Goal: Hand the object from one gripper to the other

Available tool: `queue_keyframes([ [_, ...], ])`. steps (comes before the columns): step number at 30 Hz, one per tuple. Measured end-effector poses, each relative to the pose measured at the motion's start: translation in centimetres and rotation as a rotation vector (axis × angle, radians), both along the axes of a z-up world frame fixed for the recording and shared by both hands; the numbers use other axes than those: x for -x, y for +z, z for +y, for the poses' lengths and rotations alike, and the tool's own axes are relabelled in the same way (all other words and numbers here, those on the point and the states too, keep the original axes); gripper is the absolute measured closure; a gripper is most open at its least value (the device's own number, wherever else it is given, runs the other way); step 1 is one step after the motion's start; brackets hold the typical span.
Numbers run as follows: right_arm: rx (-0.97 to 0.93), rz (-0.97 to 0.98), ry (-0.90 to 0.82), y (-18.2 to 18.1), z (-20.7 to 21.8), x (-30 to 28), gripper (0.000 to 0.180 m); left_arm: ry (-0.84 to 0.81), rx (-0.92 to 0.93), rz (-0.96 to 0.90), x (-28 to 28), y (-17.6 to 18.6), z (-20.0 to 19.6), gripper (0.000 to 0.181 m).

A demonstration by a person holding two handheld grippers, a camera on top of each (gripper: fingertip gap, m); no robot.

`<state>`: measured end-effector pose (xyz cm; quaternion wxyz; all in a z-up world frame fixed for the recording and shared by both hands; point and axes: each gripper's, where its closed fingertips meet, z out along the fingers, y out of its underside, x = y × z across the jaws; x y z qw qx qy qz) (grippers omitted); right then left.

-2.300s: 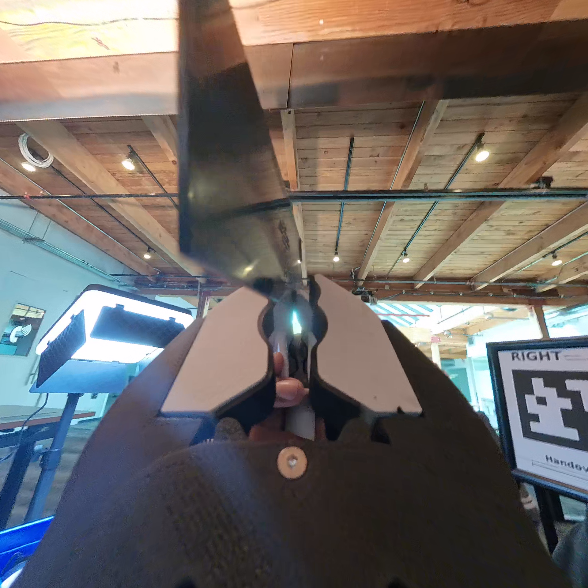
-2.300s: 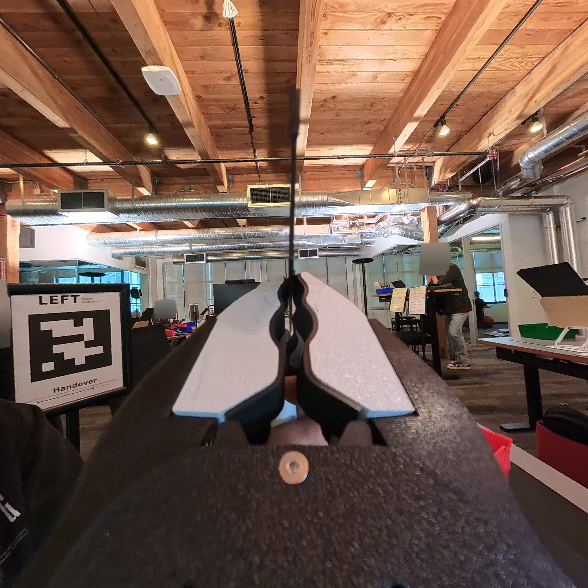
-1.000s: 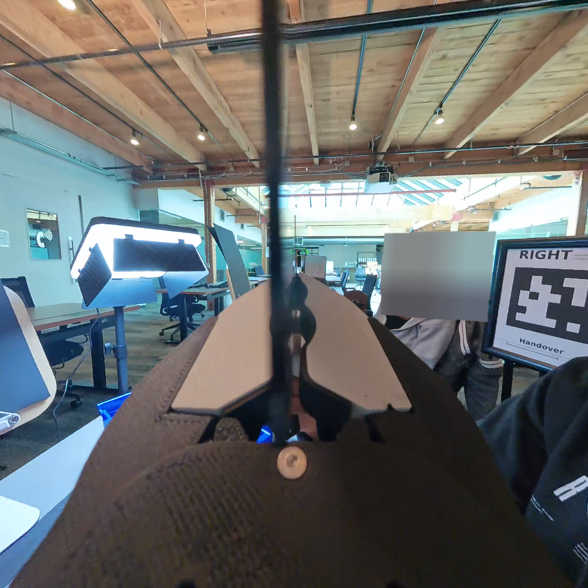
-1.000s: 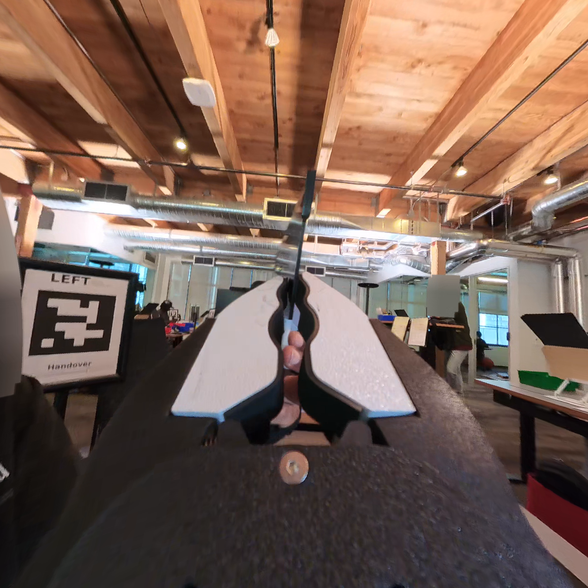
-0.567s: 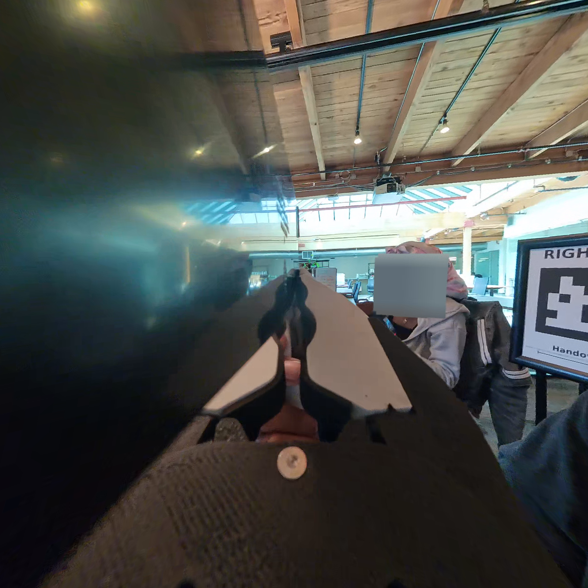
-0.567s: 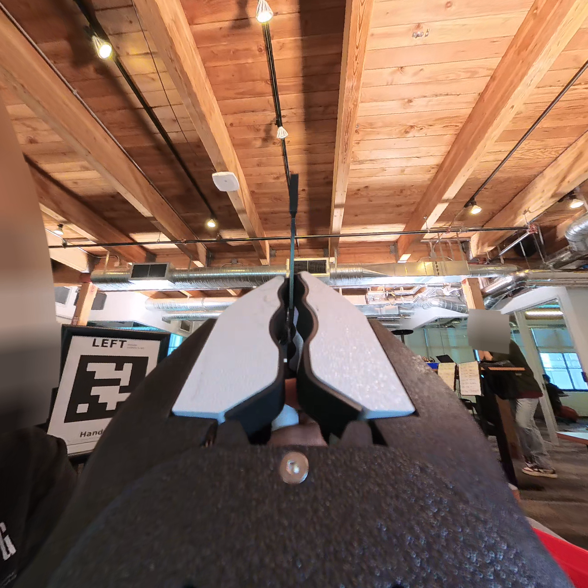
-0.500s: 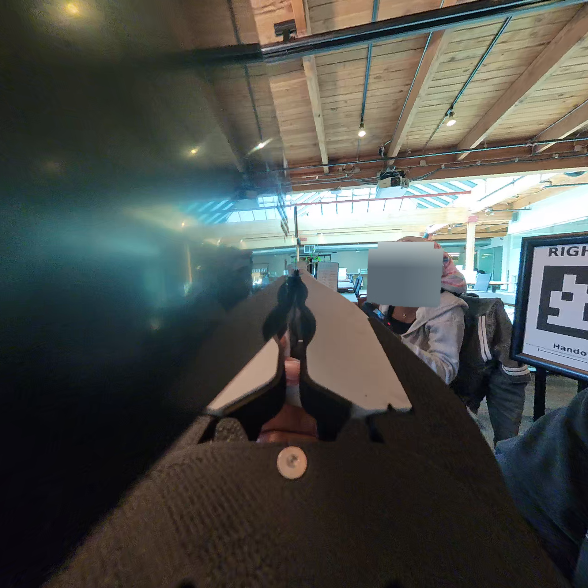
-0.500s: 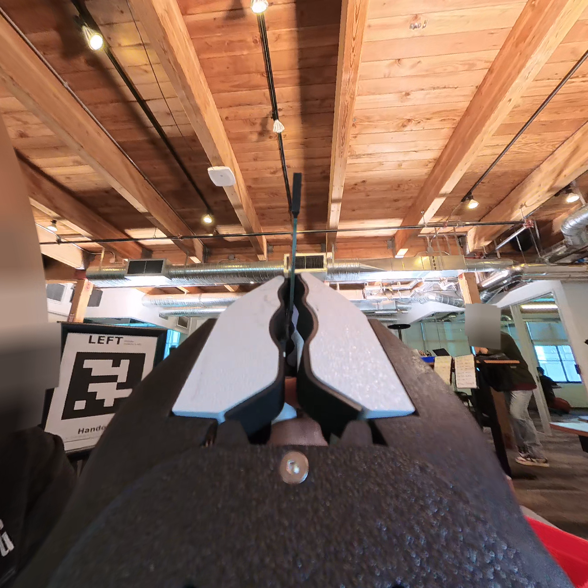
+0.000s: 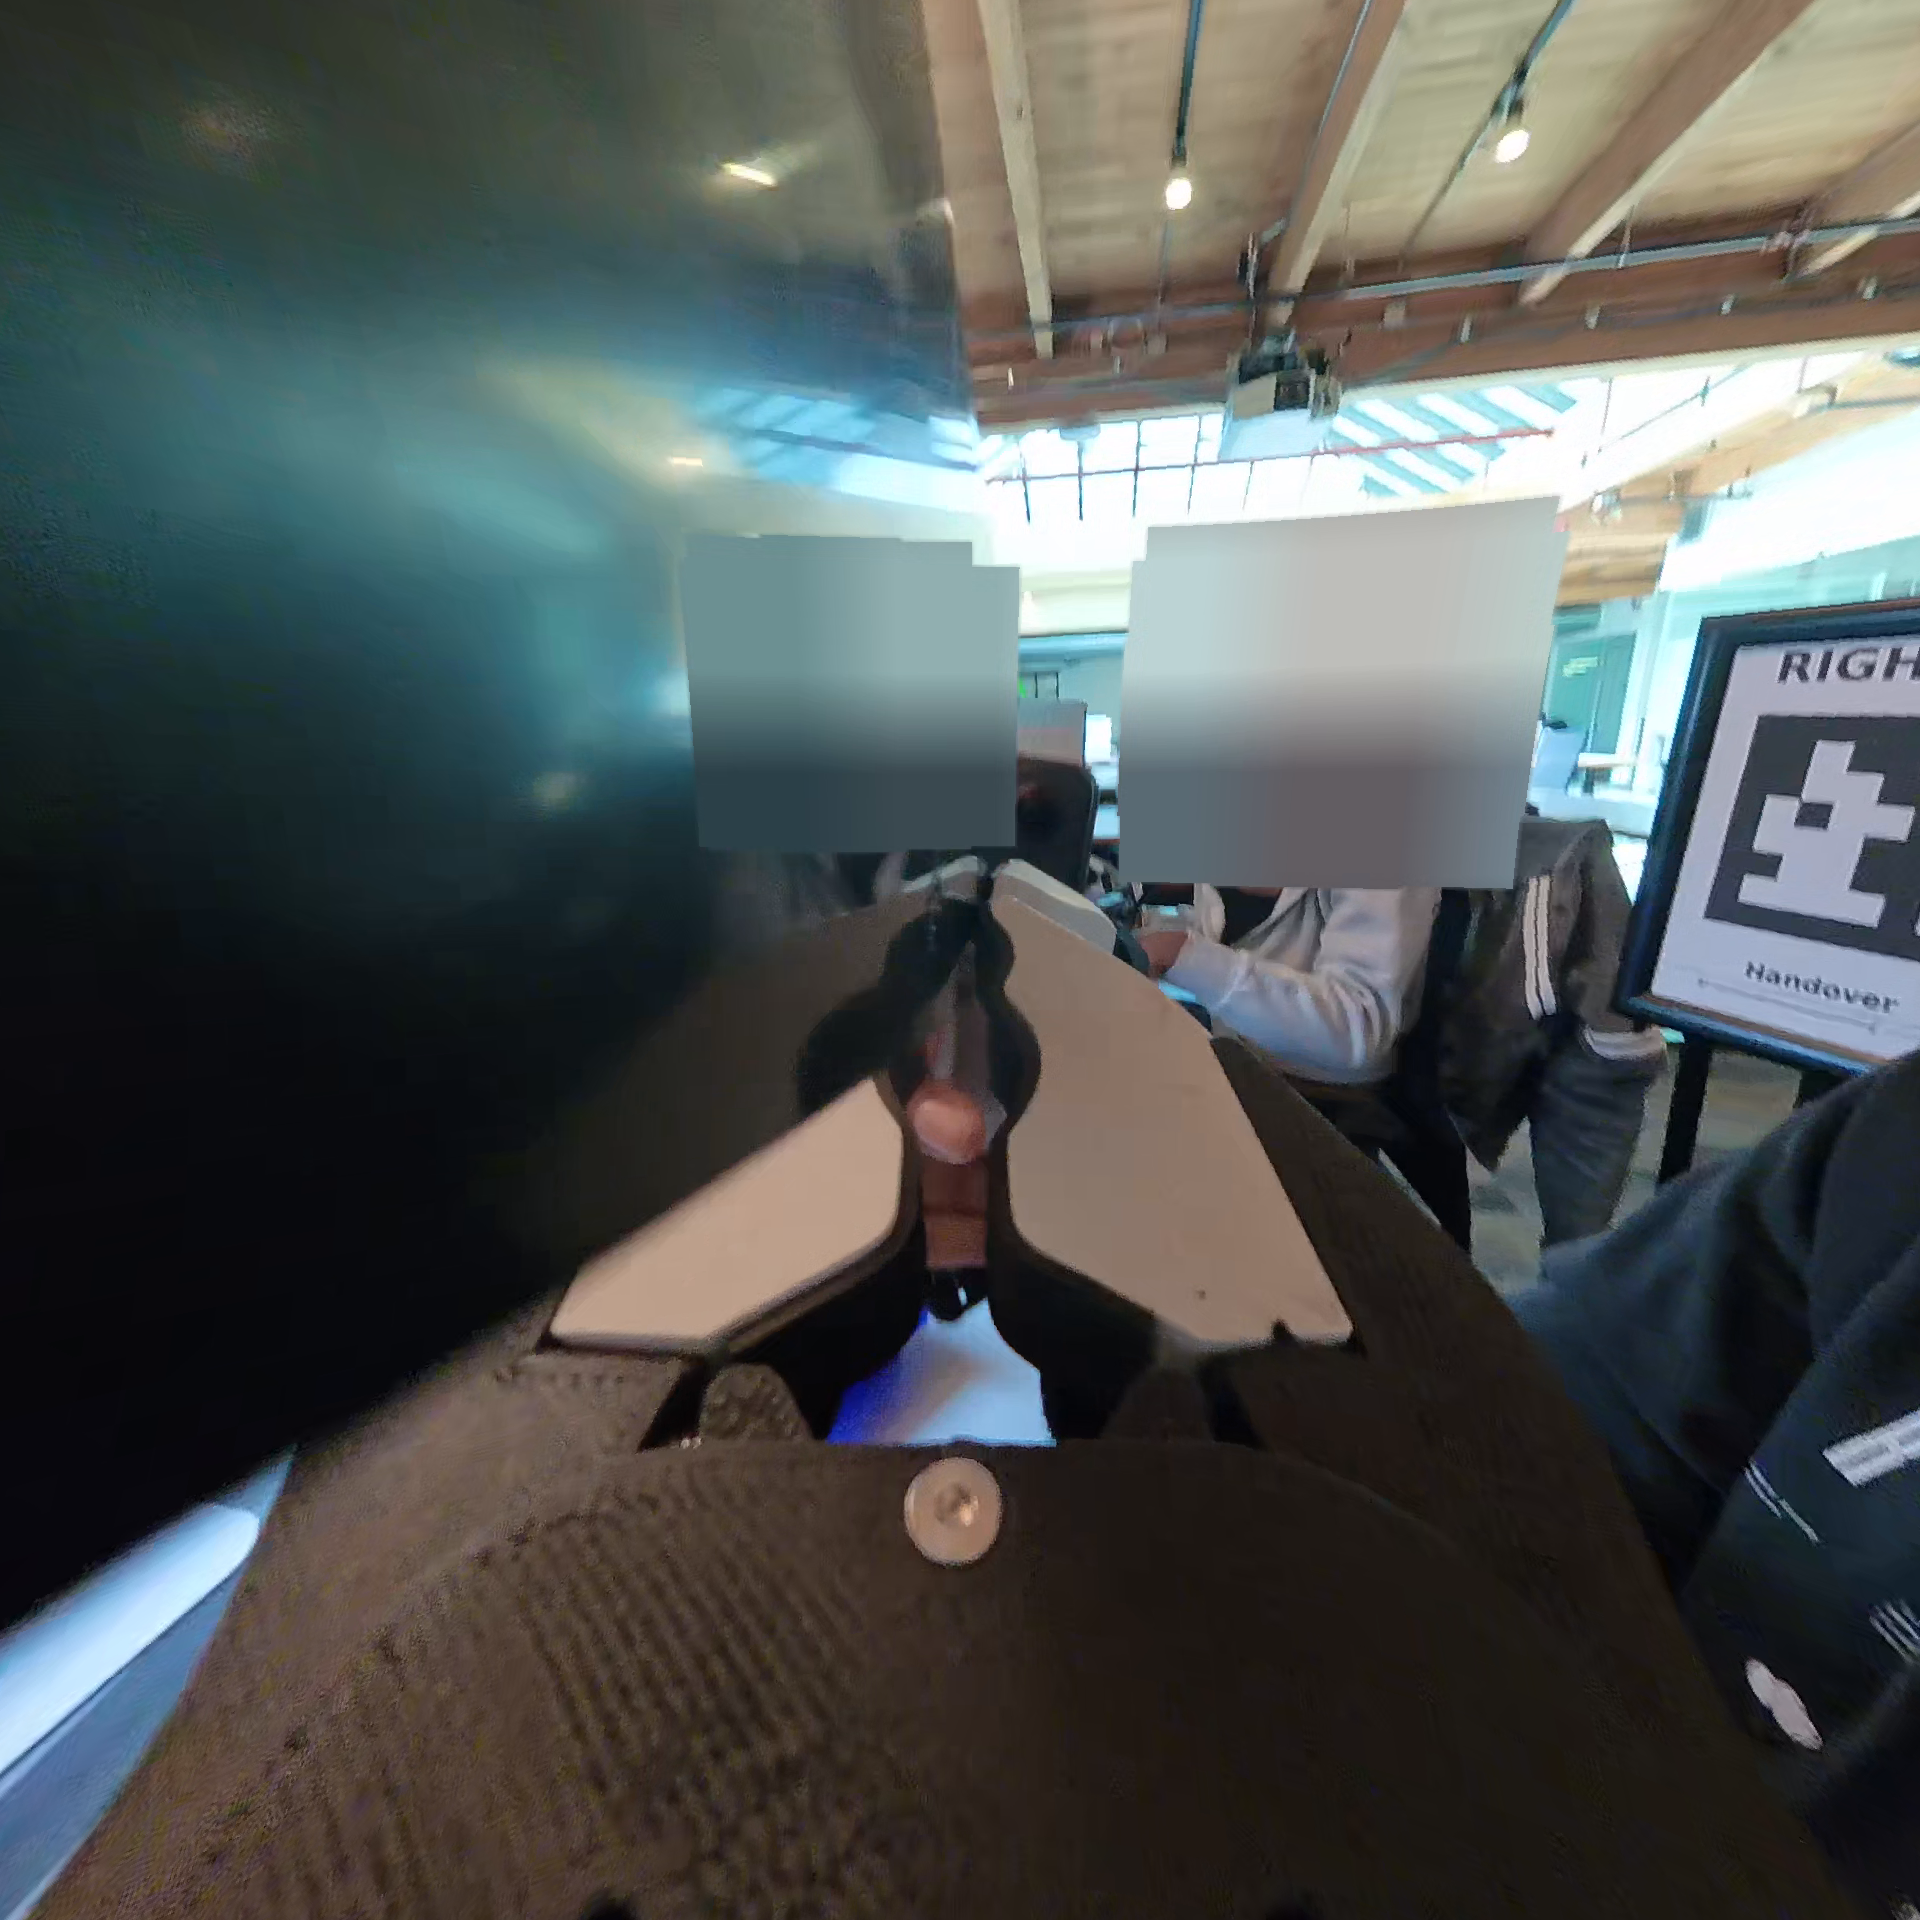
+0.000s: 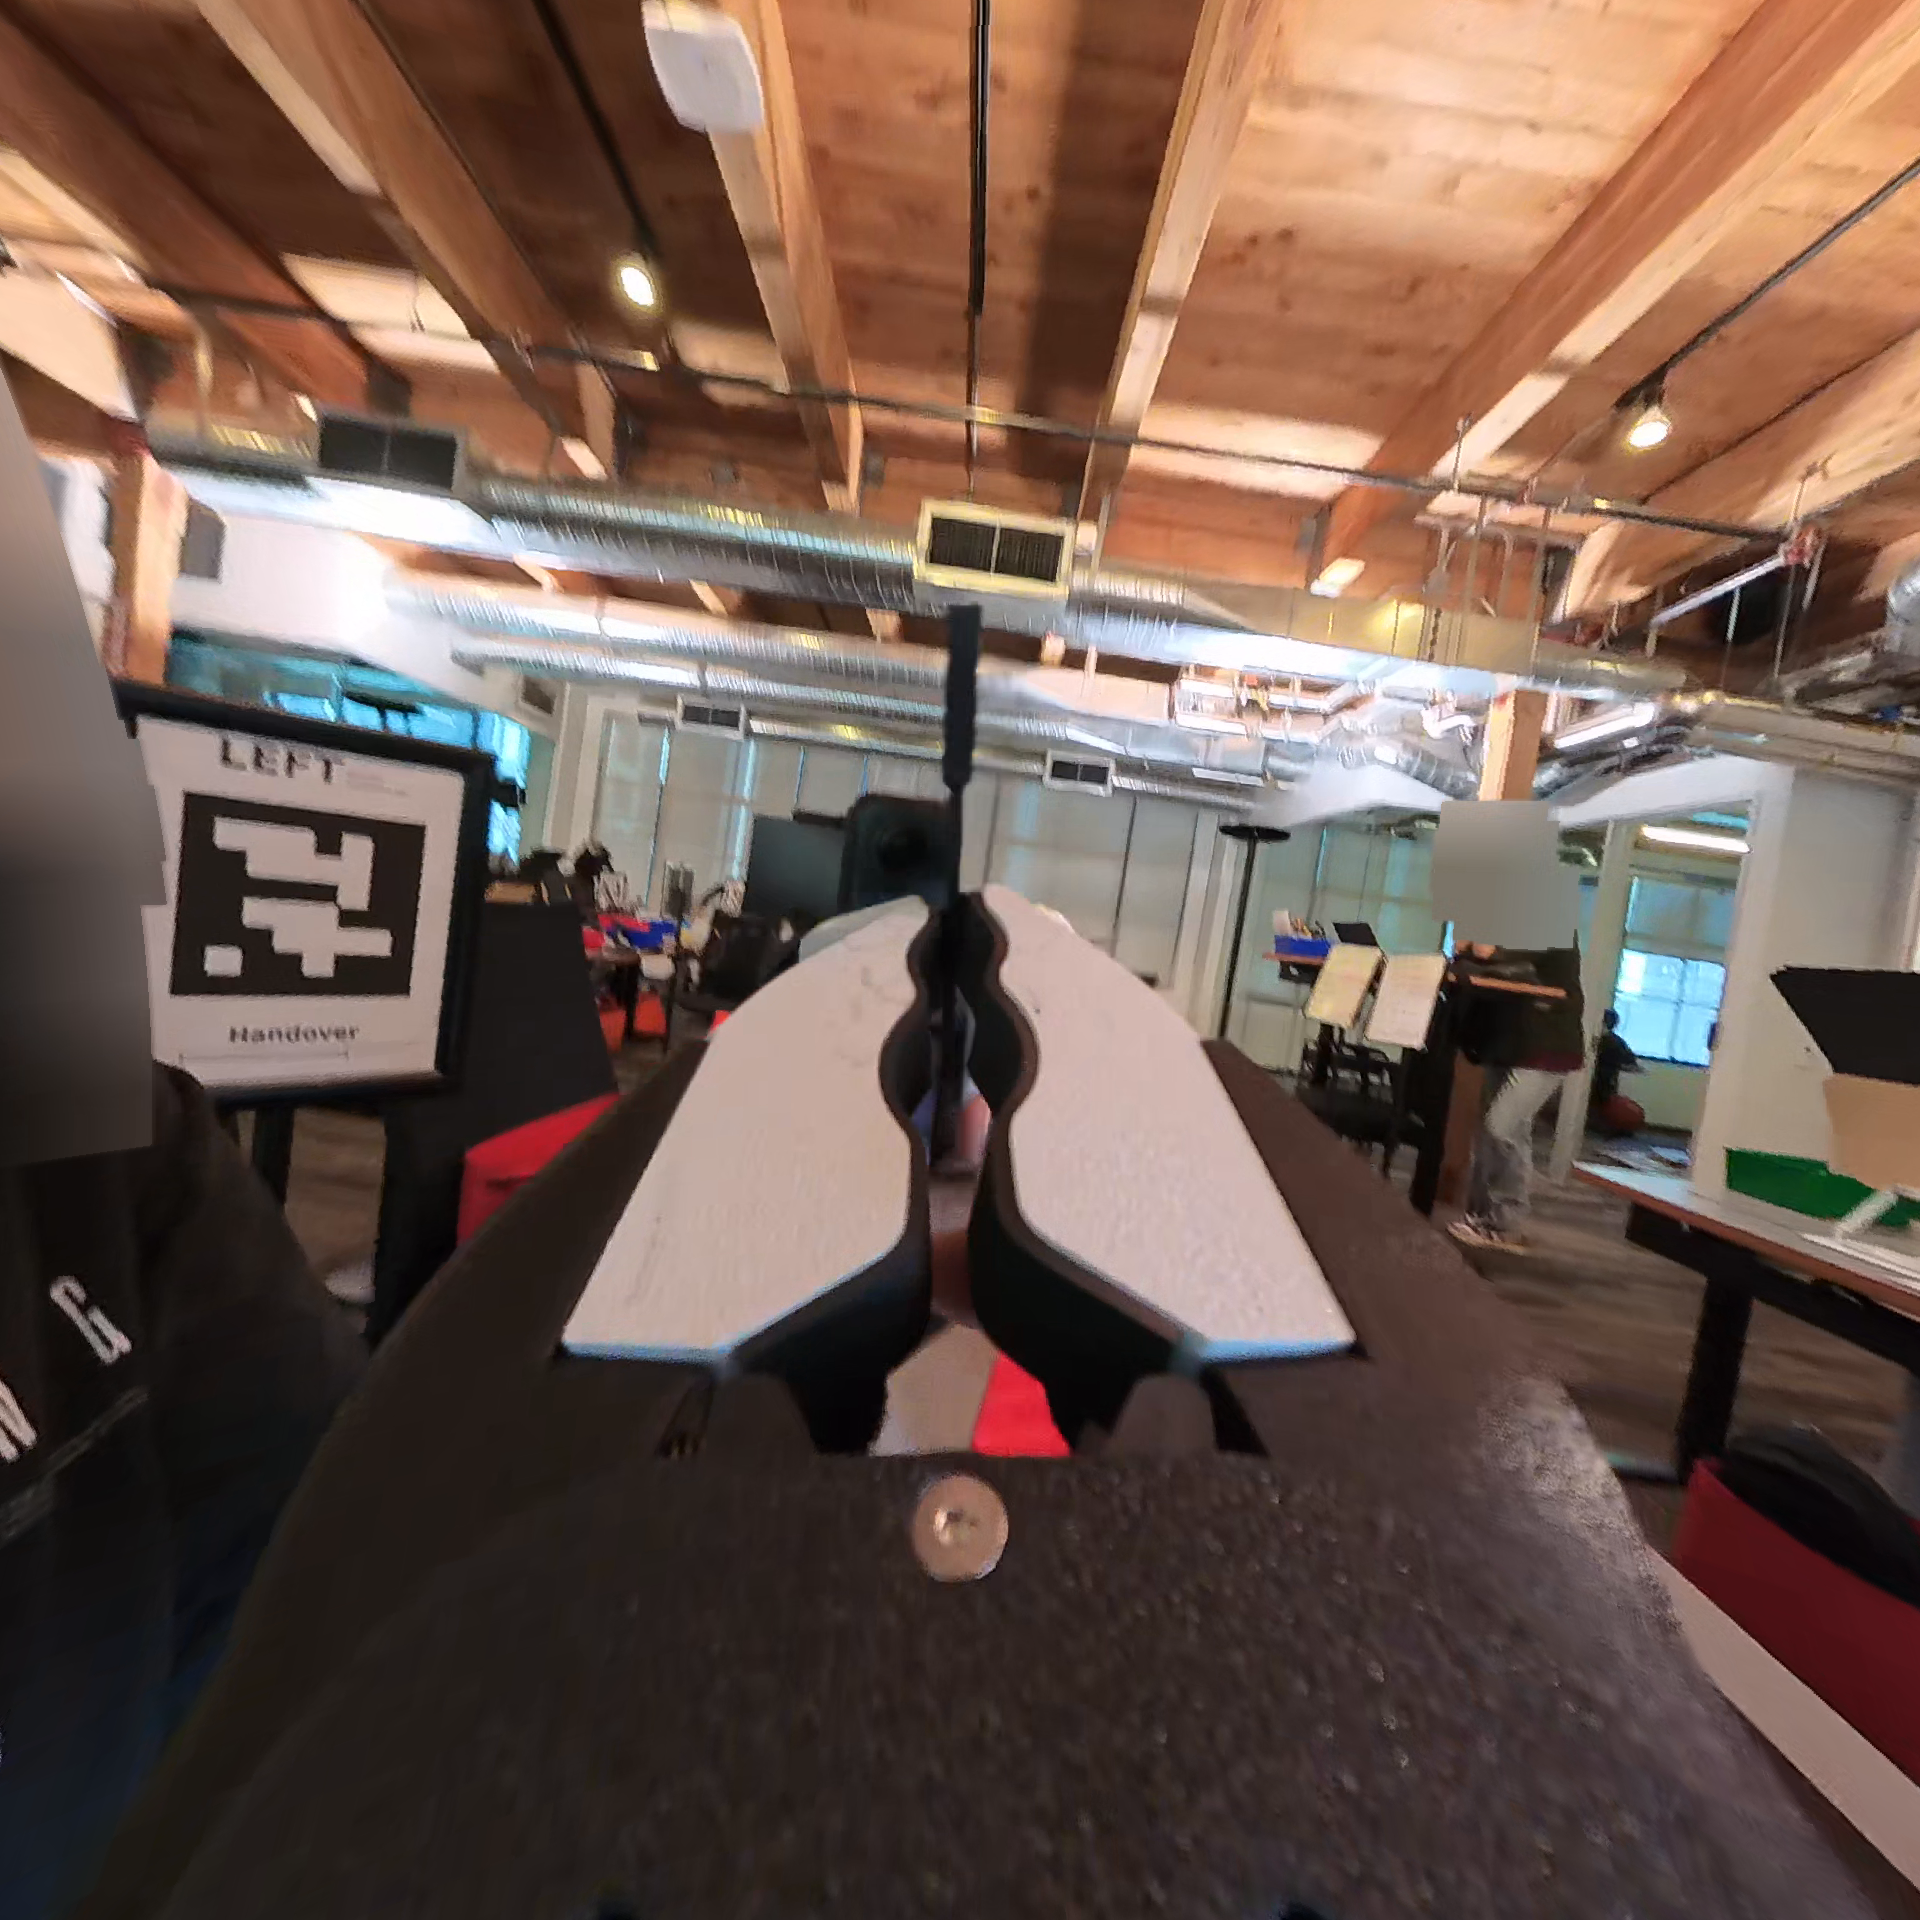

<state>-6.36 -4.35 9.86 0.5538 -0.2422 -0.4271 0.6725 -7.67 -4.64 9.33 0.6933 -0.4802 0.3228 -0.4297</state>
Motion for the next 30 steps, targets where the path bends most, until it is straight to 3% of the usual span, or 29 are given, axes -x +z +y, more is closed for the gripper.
queue_keyframes([
  [5,0.154,0.178,0.135,1.6,0.1,-1.0,0.178,-0.014,-0.041,-0.054,-0.7,0.5,-0.1,0.171],
  [11,0.208,0.172,0.143,1.2,0.3,0.2,0.178,0.002,-0.053,-0.103,0.1,1.3,-0.1,0.179],
  [17,0.05,-0.046,-0.021,-0.6,1.9,1.6,0.168,-0.011,0.073,0.105,1.2,-0.1,1.0,0.179],
  [20,0.006,-0.149,0.0,-1.2,2.2,1.6,0.161,-0.002,0.142,0.258,1.4,-1.0,2.3,0.179],
  [23,-0.041,-0.231,-0.055,-2.8,3.0,1.8,0.173,0.001,0.175,0.389,1.3,-2.7,2.4,0.18],
  [25,-0.007,-0.254,-0.003,-4.2,2.8,1.8,0.177,-0.001,0.203,0.425,1.4,-4.1,2.5,0.178],
  [30,0.199,-0.009,0.099,-4.9,2.9,0.6,0.177,-0.039,0.12,0.19,1.2,-4.0,2.6,0.17],
])
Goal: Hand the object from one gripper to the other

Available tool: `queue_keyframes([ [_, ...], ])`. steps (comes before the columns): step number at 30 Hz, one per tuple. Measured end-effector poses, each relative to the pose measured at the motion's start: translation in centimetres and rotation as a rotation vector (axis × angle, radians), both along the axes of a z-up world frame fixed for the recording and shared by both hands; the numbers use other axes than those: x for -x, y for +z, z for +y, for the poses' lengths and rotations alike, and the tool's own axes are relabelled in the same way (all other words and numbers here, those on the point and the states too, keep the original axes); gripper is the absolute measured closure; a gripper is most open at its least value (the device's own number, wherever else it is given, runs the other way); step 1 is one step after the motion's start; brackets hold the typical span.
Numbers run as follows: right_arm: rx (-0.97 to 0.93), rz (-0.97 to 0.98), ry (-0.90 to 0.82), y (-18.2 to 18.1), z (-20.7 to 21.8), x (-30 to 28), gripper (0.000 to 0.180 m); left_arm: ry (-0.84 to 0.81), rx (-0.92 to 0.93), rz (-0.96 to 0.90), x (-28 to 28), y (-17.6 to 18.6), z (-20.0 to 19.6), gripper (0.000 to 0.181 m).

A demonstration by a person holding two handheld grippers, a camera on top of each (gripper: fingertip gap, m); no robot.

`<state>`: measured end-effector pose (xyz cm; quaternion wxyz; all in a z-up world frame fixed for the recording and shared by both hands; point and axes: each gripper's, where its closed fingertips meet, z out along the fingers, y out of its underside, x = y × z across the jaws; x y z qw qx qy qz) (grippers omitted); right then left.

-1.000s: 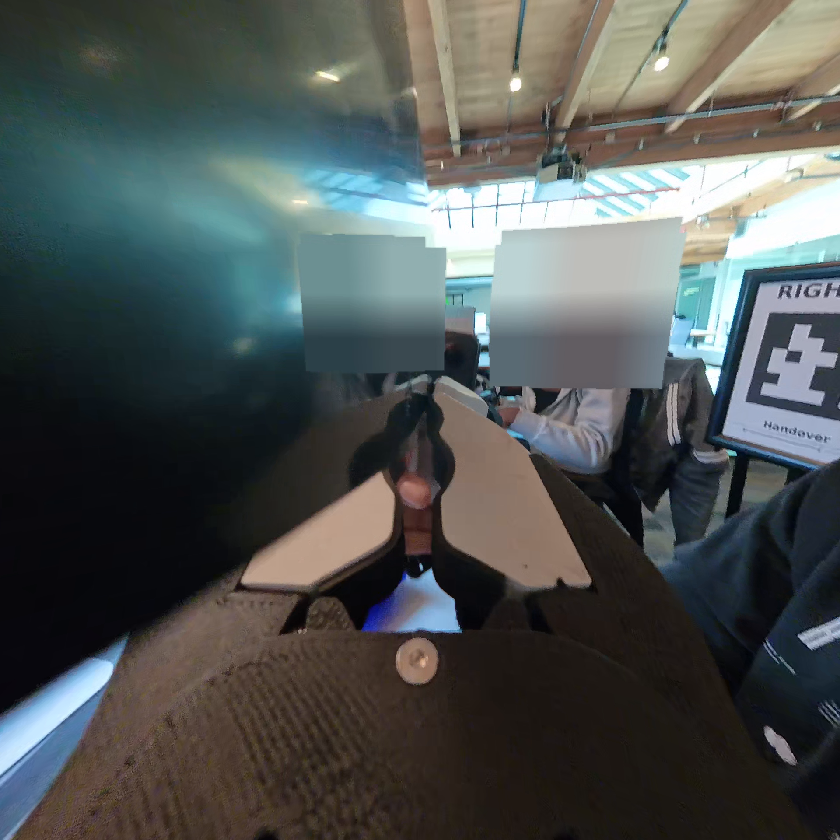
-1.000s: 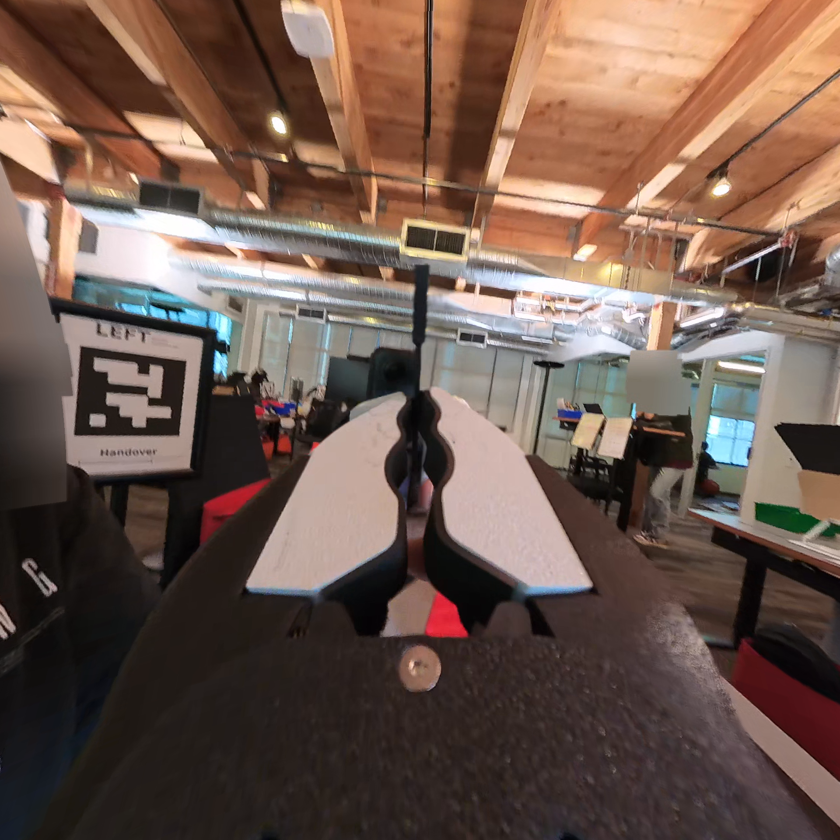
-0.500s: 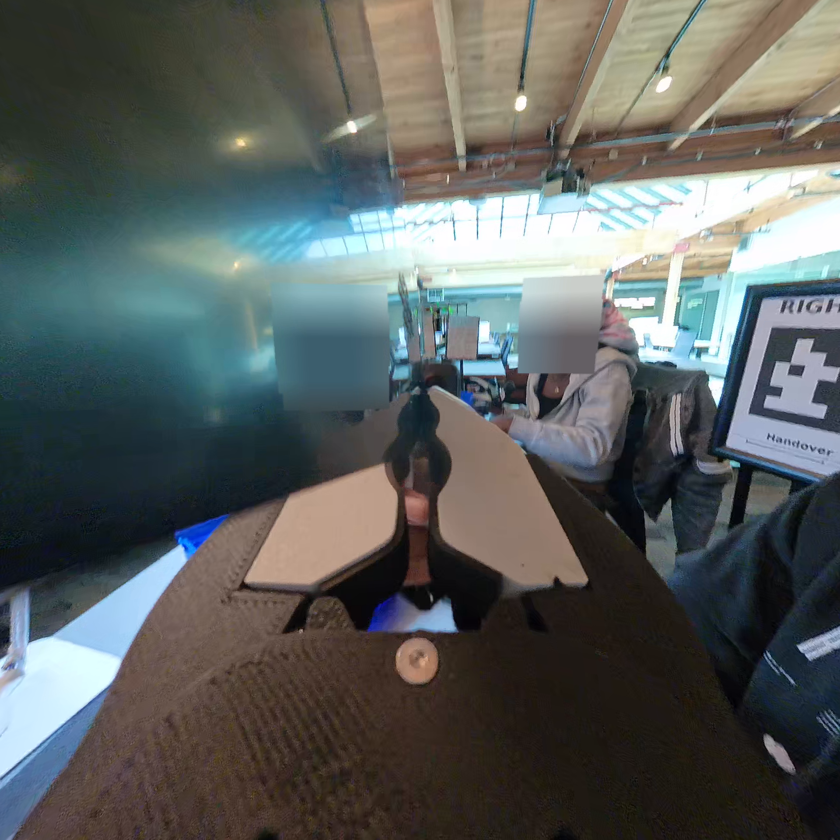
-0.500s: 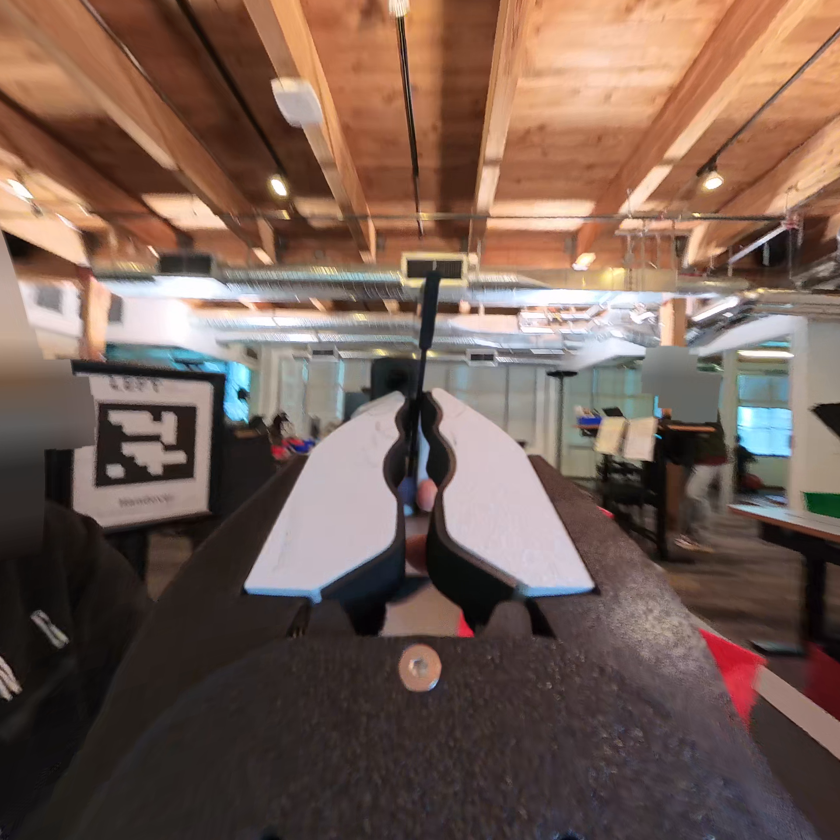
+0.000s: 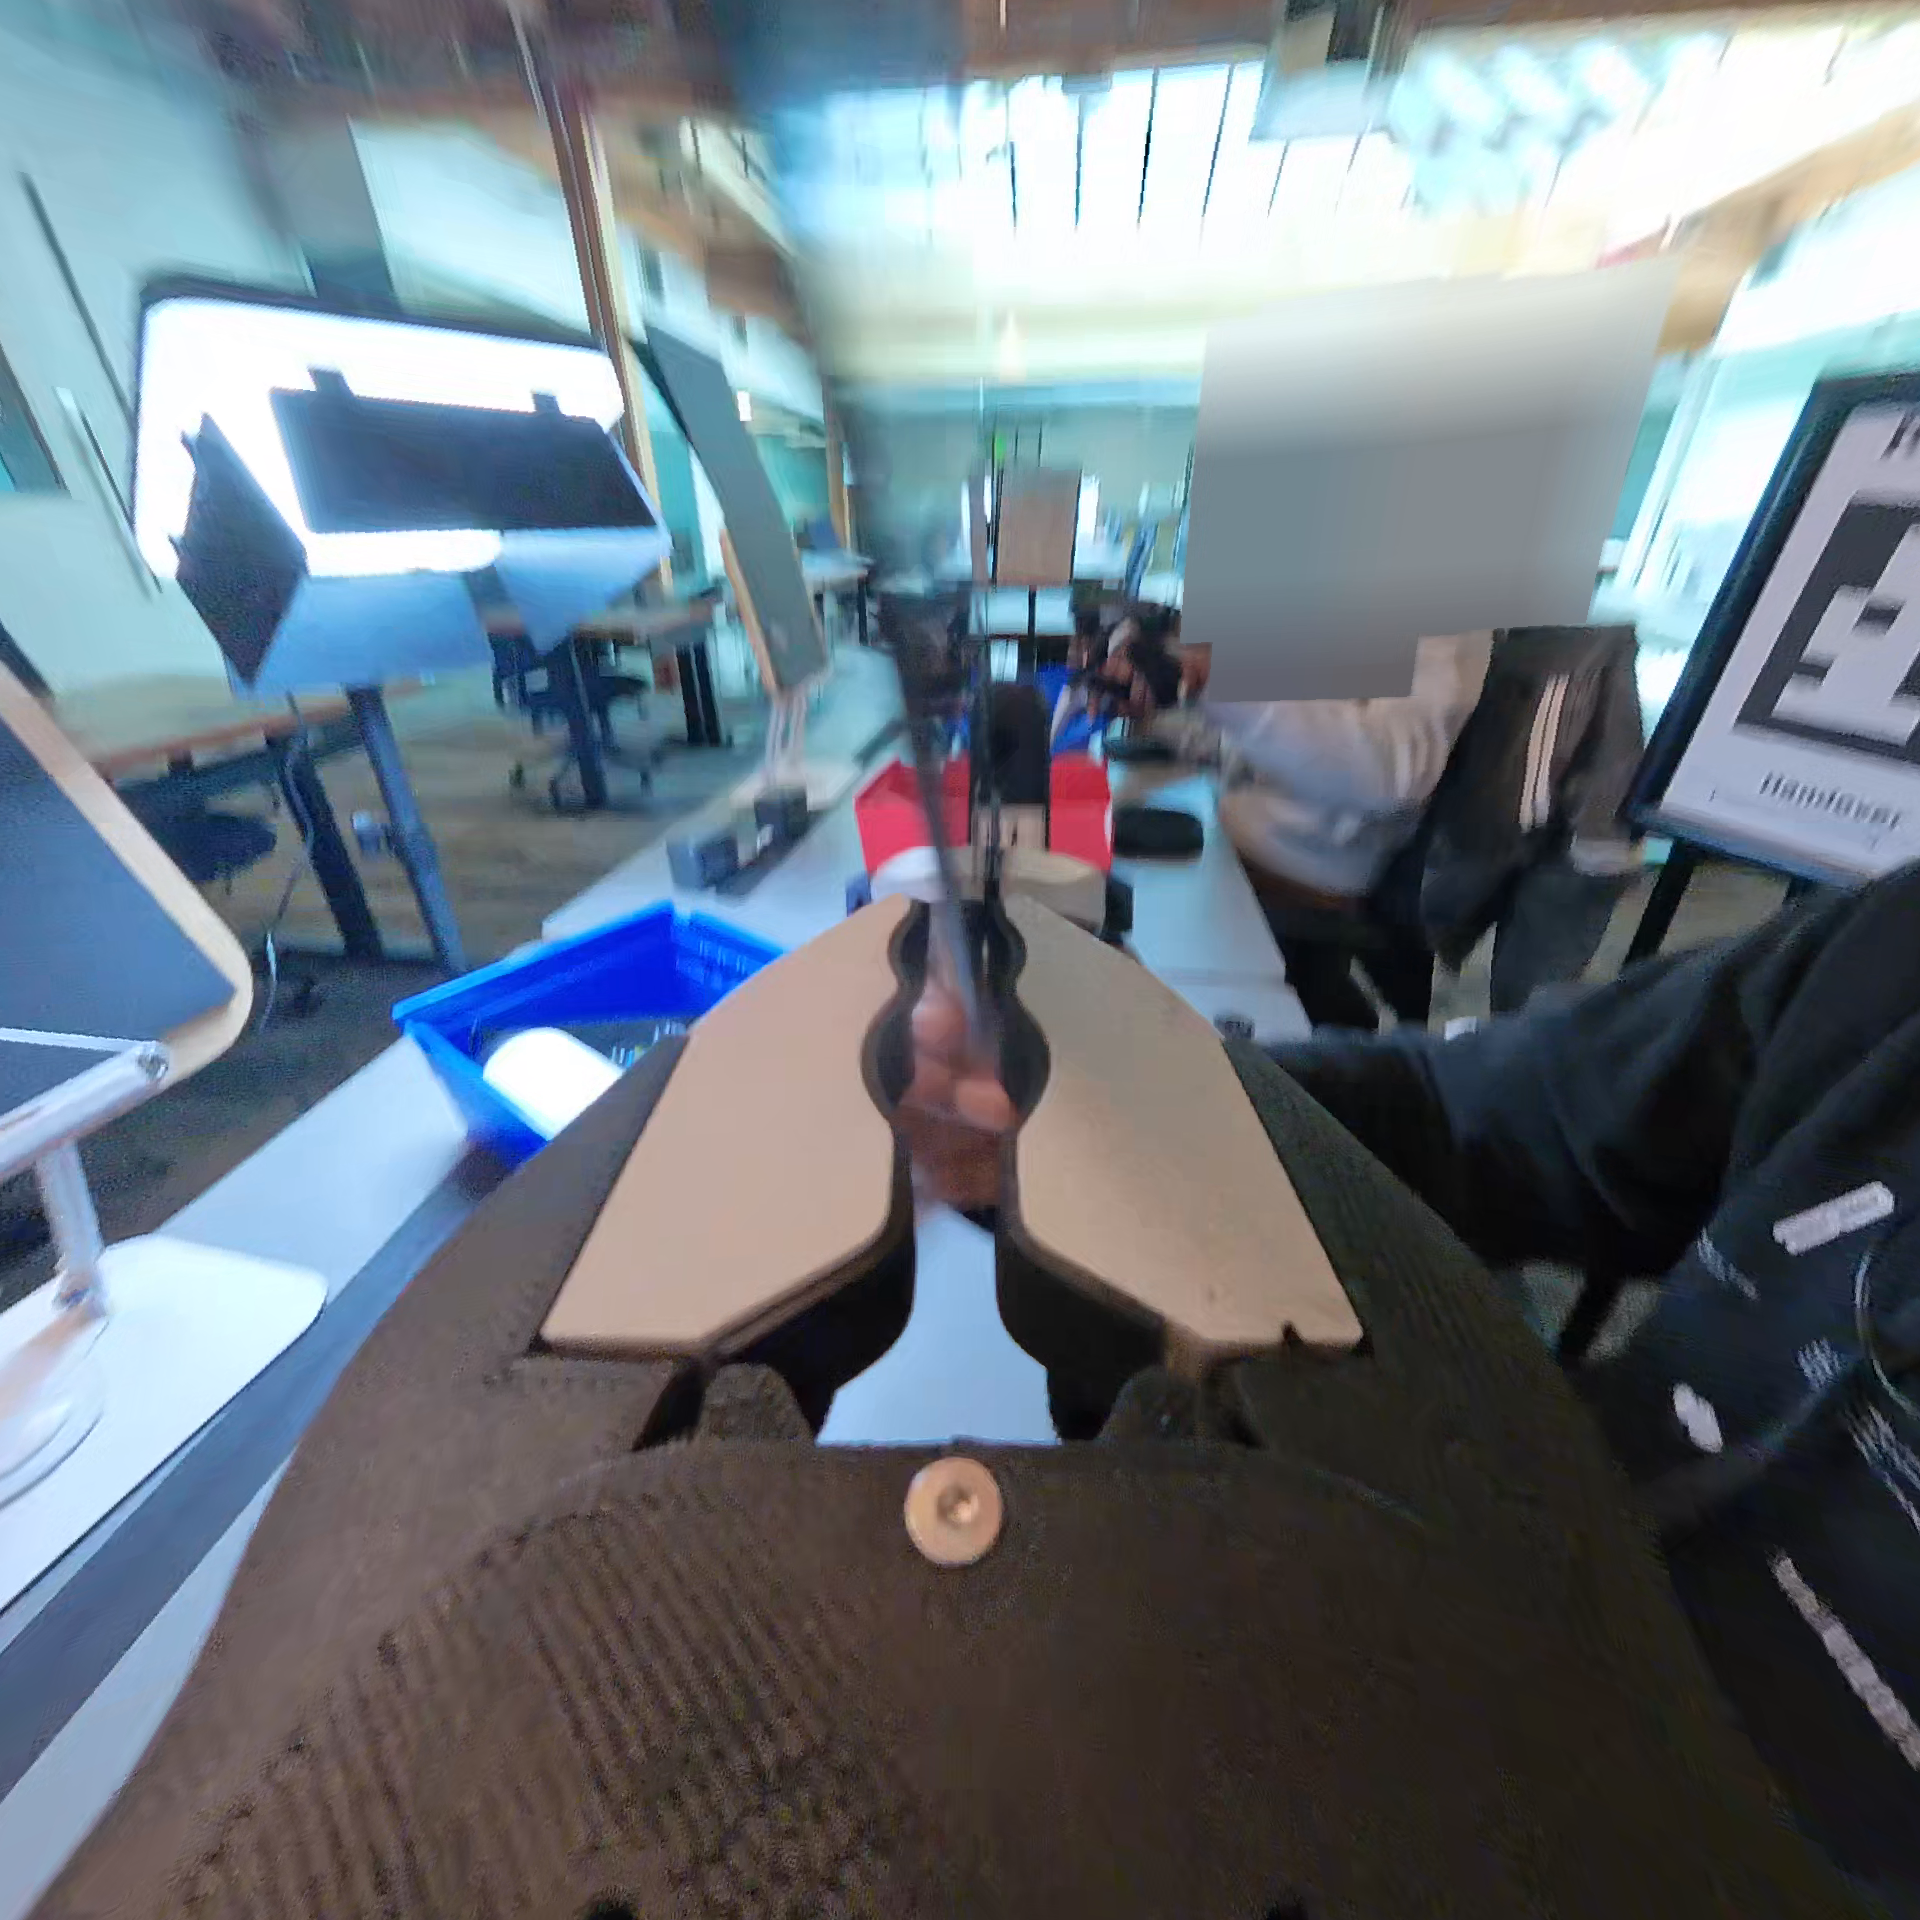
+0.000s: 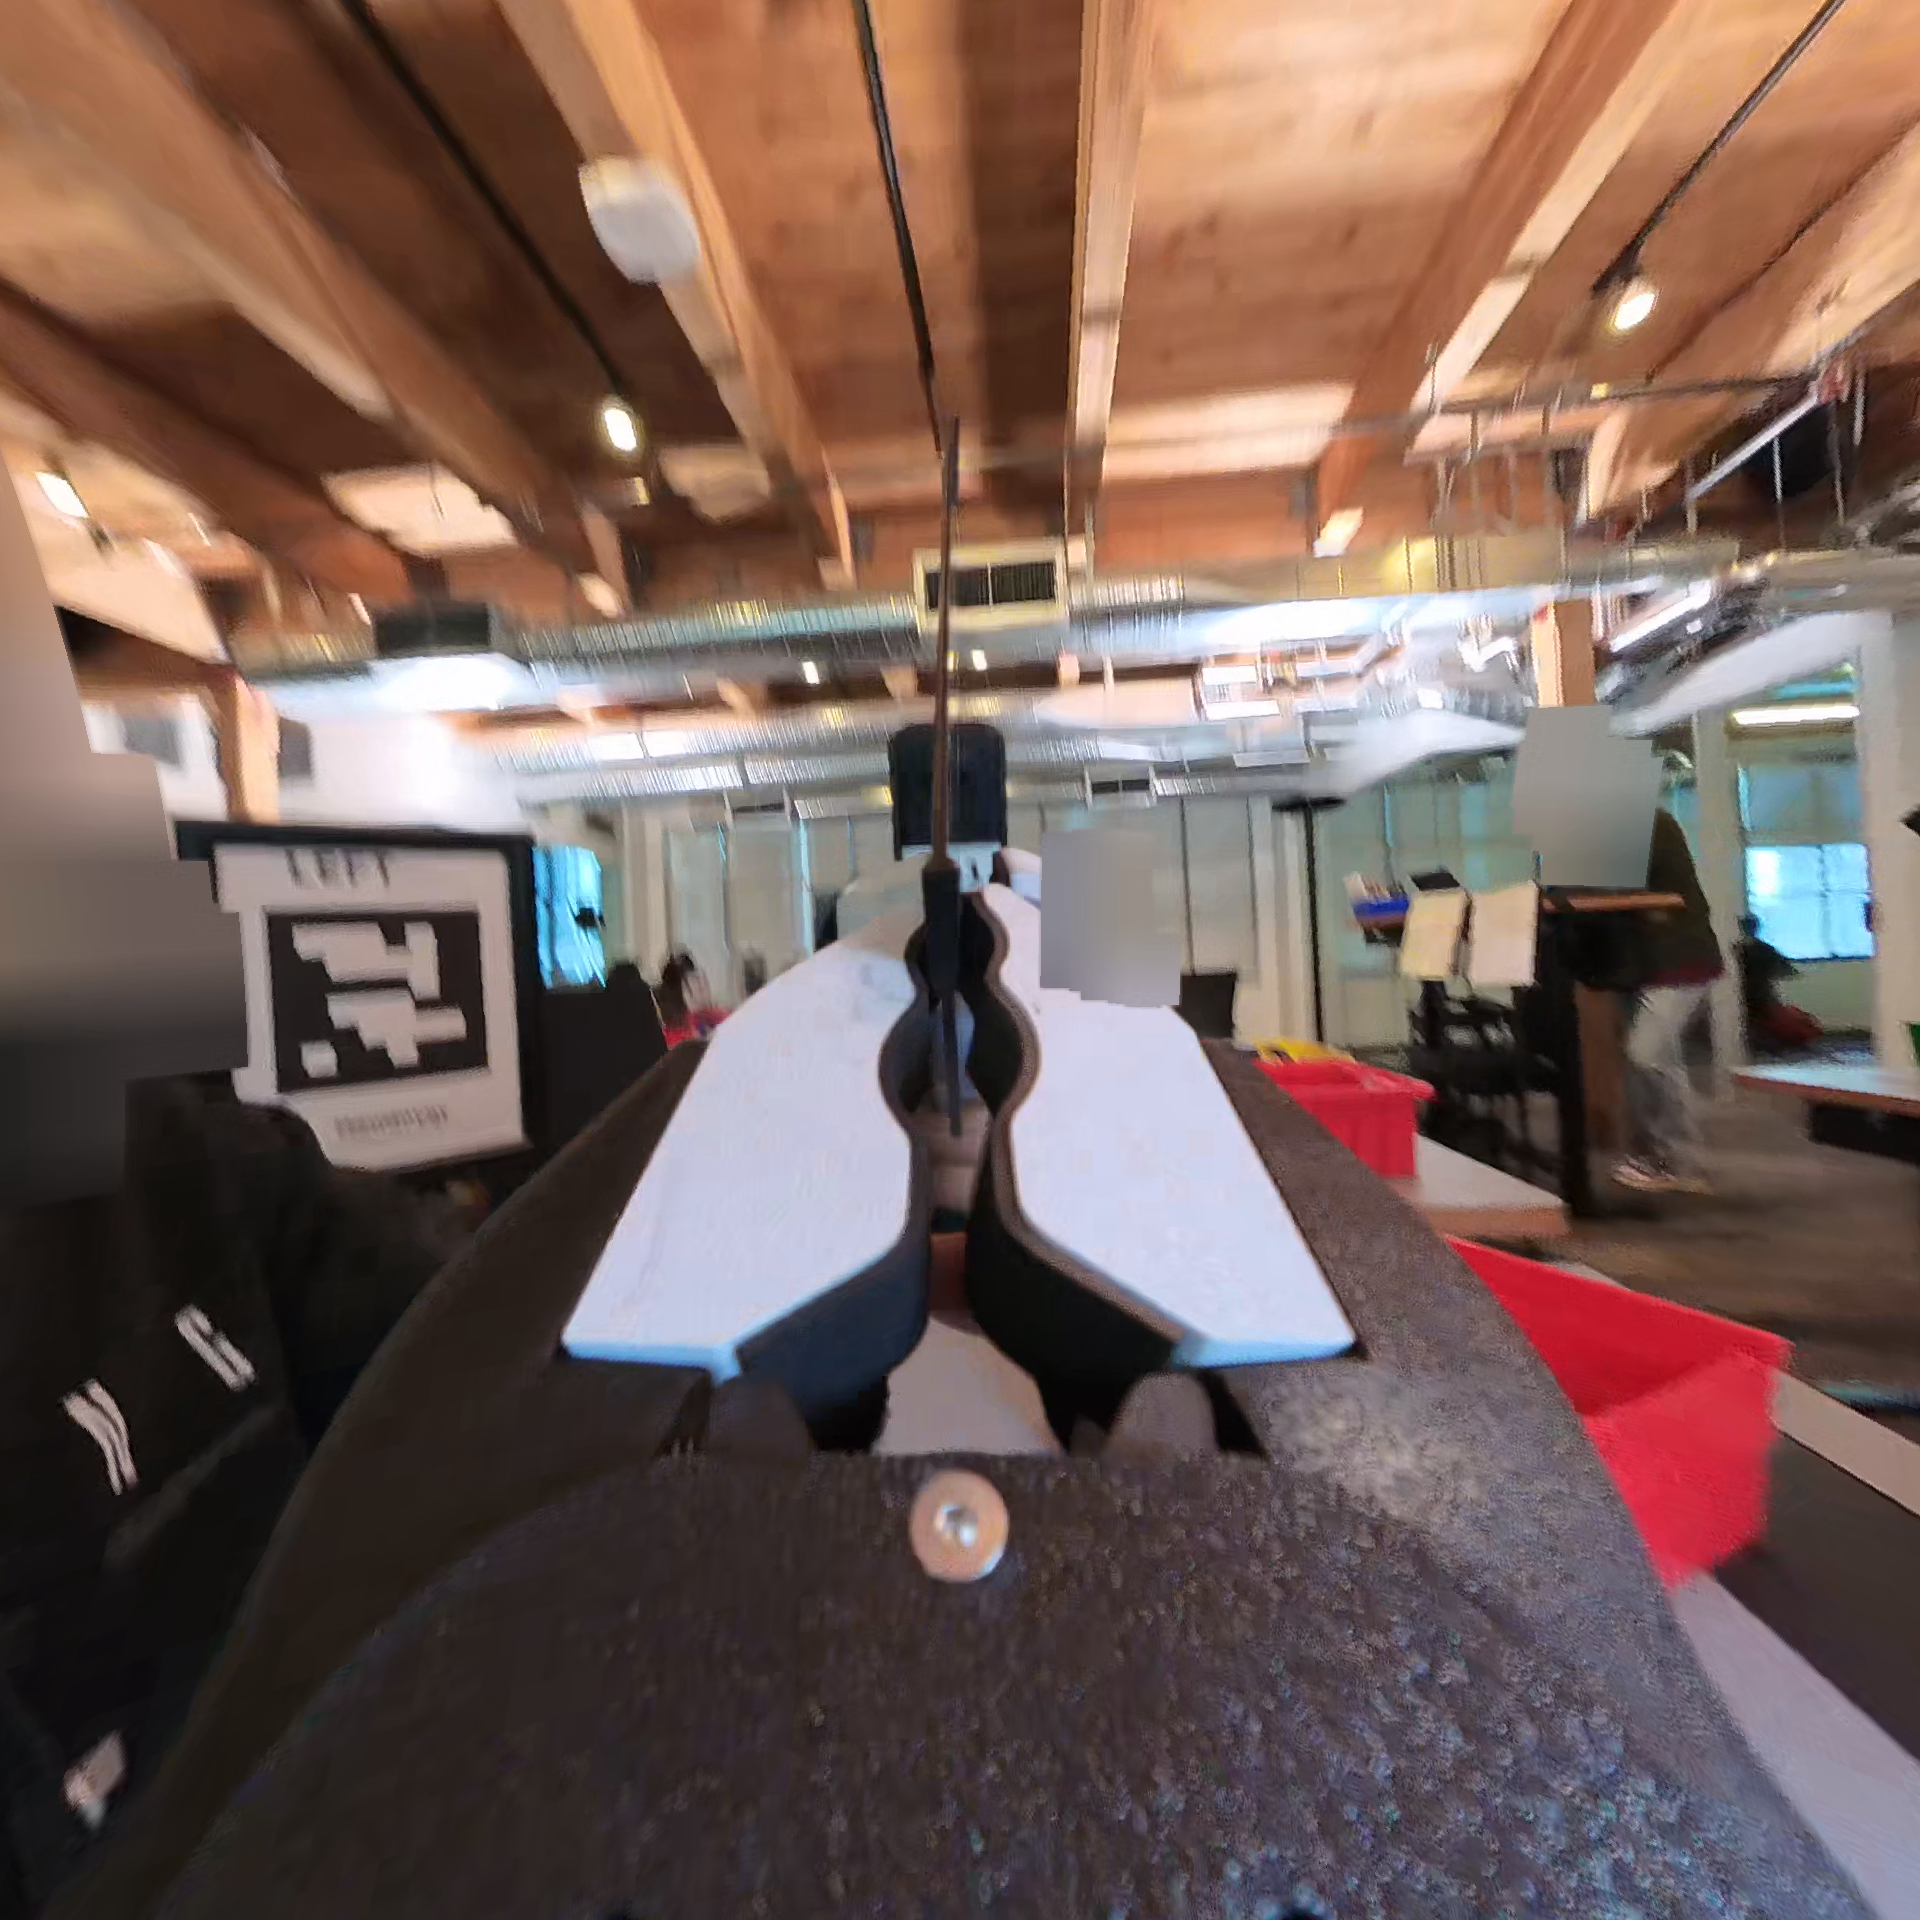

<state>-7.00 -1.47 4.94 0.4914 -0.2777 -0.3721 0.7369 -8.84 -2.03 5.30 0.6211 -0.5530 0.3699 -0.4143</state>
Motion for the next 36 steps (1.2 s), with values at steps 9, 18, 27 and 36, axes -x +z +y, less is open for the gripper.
queue_keyframes([
  [9,0.14,0.063,0.03,-1.1,0.9,0.9,0.178,0.009,-0.044,-0.088,-0.7,-1.4,1.0,0.178],
  [18,-0.099,-0.184,-0.124,-2.7,0.4,1.8,0.174,-0.008,0.099,0.08,0.8,-2.9,0.2,0.179],
  [27,0.185,0.097,0.017,-0.4,0.7,0.3,0.177,-0.061,0.033,-0.084,-0.2,-1.5,-0.3,0.166],
  [36,0.093,0.014,-0.063,-0.7,0.5,0.8,0.175,-0.017,0.058,-0.014,-0.2,-2.0,0.2,0.178],
])
